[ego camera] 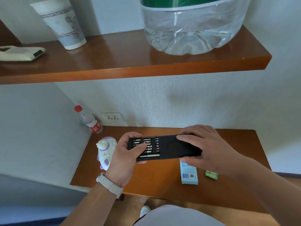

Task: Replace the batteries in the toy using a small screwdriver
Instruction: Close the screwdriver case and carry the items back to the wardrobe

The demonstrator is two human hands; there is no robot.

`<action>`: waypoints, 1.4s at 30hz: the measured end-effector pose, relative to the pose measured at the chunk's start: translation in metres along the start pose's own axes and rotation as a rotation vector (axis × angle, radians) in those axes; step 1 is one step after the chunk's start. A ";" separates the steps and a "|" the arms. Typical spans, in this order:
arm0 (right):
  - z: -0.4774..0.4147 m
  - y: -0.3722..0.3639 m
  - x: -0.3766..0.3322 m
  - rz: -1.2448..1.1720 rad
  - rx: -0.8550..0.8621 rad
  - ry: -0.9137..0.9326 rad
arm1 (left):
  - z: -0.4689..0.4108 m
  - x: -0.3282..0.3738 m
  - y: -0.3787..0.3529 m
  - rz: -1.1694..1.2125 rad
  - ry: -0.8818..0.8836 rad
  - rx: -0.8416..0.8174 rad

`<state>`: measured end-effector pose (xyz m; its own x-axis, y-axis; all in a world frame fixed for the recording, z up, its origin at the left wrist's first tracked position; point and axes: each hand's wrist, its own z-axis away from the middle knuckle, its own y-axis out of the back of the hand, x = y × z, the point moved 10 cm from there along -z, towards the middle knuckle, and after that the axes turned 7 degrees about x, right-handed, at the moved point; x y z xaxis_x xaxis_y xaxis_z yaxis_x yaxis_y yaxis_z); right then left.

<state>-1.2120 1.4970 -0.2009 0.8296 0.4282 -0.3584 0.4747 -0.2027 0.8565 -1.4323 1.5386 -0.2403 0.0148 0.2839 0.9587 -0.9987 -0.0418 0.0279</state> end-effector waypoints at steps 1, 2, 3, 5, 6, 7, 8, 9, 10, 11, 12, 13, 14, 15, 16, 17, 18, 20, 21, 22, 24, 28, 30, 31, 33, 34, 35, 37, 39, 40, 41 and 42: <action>0.001 0.001 0.008 -0.076 0.007 -0.092 | 0.000 0.000 0.002 0.017 0.004 0.013; 0.003 0.001 0.018 -0.164 0.016 -0.200 | 0.000 0.000 0.005 0.035 0.006 0.024; 0.006 -0.001 0.027 -0.248 0.030 -0.304 | 0.000 0.000 0.007 0.053 0.009 0.032; 0.015 -0.009 0.042 -0.404 0.043 -0.493 | 0.000 0.001 0.010 0.080 0.011 0.041; 0.020 -0.014 0.046 -0.483 0.044 -0.574 | 0.000 0.001 0.010 0.088 0.007 0.041; 0.024 -0.019 0.049 -0.553 0.041 -0.643 | 0.000 0.002 0.010 0.094 0.001 0.041; 0.028 -0.023 0.052 -0.609 0.036 -0.701 | 0.000 0.002 0.010 0.096 -0.005 0.043; 0.031 -0.027 0.053 -0.653 0.036 -0.744 | 0.000 0.001 0.010 0.094 -0.012 0.045; 0.033 -0.030 0.053 -0.686 0.044 -0.781 | -0.001 -0.001 0.009 0.090 -0.018 0.047; 0.034 -0.031 0.054 -0.713 0.060 -0.813 | -0.001 -0.003 0.008 0.089 -0.020 0.050; 0.036 -0.033 0.054 -0.739 0.078 -0.843 | -0.001 -0.005 0.007 0.091 -0.018 0.053; 0.037 -0.035 0.054 -0.765 0.094 -0.866 | -0.001 -0.008 0.006 0.094 -0.015 0.056; 0.038 -0.036 0.053 -0.788 0.104 -0.886 | -0.001 -0.010 0.006 0.095 -0.010 0.059; 0.038 -0.038 0.052 -0.805 0.106 -0.903 | -0.002 -0.013 0.006 0.097 -0.002 0.061; 0.039 -0.039 0.051 -0.816 0.103 -0.917 | -0.002 -0.016 0.006 0.097 0.008 0.066; 0.039 -0.040 0.050 -0.822 0.099 -0.929 | -0.002 -0.018 0.007 0.096 0.017 0.070; 0.039 -0.041 0.050 -0.827 0.095 -0.940 | -0.002 -0.019 0.007 0.092 0.025 0.070; 0.038 -0.043 0.050 -0.836 0.090 -0.953 | -0.001 -0.021 0.007 0.085 0.040 0.064; 0.037 -0.044 0.049 -0.834 0.086 -0.949 | 0.000 -0.022 0.006 0.078 0.042 0.061; 0.036 -0.044 0.048 -0.821 0.077 -0.938 | 0.001 -0.022 0.005 0.070 0.043 0.060; 0.032 -0.046 0.044 -0.782 0.045 -0.904 | 0.002 -0.025 0.004 0.060 0.052 0.064; 0.028 -0.052 0.041 -0.756 0.020 -0.877 | 0.003 -0.032 0.003 0.047 0.057 0.076; 0.026 -0.053 0.041 -0.752 0.023 -0.874 | 0.001 -0.034 0.005 0.045 0.062 0.086; 0.025 -0.053 0.040 -0.755 0.022 -0.874 | 0.001 -0.035 0.006 0.048 0.071 0.090; 0.022 -0.054 0.037 -0.762 0.017 -0.868 | -0.001 -0.035 0.009 0.049 0.076 0.093; 0.019 -0.056 0.034 -0.765 0.007 -0.860 | -0.001 -0.034 0.009 0.041 0.073 0.090; 0.018 -0.058 0.029 -0.773 -0.011 -0.851 | -0.001 -0.033 0.007 0.030 0.069 0.083; 0.014 -0.067 0.017 -0.809 -0.061 -0.831 | 0.001 -0.034 0.000 0.005 0.063 0.051; 0.013 -0.076 0.006 -0.803 -0.082 -0.827 | 0.002 -0.036 -0.007 -0.018 0.055 0.027; 0.012 -0.078 0.004 -0.785 -0.076 -0.832 | 0.003 -0.036 -0.008 -0.020 0.053 0.025; 0.011 -0.079 0.003 -0.772 -0.064 -0.838 | 0.002 -0.036 -0.007 -0.016 0.051 0.025; 0.010 -0.080 0.003 -0.768 -0.055 -0.843 | 0.001 -0.036 -0.006 -0.009 0.051 0.026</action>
<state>-1.2444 1.5054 -0.2746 0.2687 -0.3097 -0.9121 0.9457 -0.0952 0.3109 -1.4268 1.5278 -0.2749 0.0210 0.3332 0.9426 -0.9970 -0.0636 0.0447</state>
